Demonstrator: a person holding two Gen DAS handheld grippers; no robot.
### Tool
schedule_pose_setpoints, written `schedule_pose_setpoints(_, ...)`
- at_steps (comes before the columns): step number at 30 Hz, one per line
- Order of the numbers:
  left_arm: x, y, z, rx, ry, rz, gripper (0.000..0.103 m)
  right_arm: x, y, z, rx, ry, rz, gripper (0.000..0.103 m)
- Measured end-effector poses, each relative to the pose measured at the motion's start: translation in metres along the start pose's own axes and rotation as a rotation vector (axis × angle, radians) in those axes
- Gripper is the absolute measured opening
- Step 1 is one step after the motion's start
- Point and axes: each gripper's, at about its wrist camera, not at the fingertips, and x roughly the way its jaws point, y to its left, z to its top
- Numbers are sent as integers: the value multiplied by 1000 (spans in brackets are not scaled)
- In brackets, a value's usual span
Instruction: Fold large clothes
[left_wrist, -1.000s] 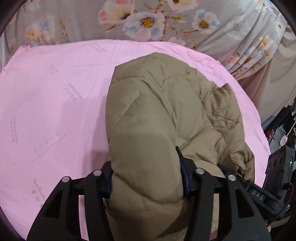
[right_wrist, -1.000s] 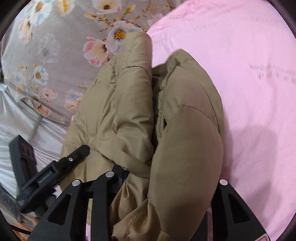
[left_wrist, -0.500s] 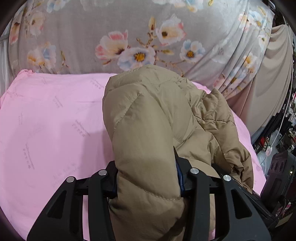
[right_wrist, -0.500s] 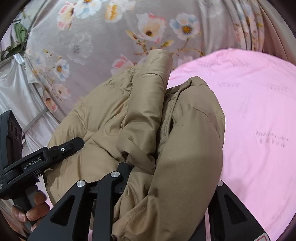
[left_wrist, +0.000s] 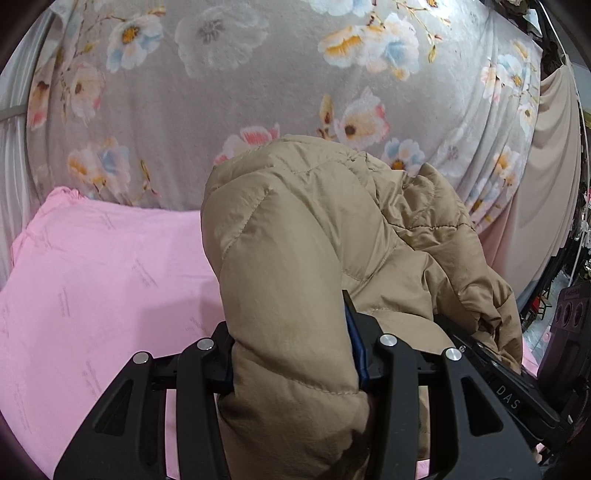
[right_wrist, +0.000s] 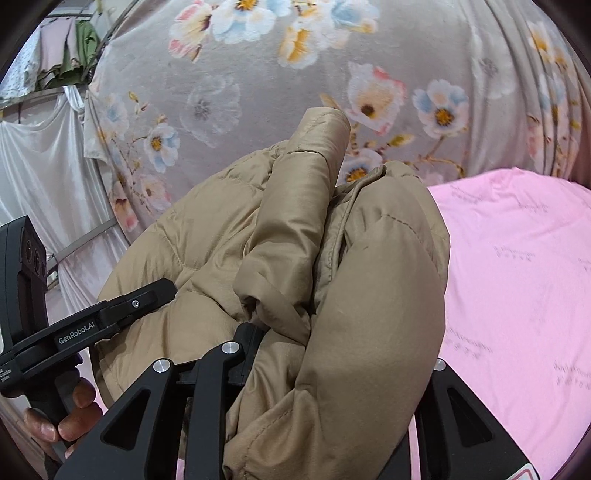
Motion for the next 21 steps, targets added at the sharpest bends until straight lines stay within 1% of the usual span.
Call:
schedule_pose_setpoints(4,13,24,17,8,-34,10,43,31,16,13,-30,-19,11,27)
schedule_pose_setpoints(10,49,64,36,21,-71,12,43,85,33,24,-58,-29,4,27)
schedule_pose_setpoints(15,89,95,38,16,-78,7,43,135,30,19,-64,-25,-2,27)
schedule_pose_setpoints(21,144,126,26,4,-69,3,43,195,19,4,-74,3,-37,27)
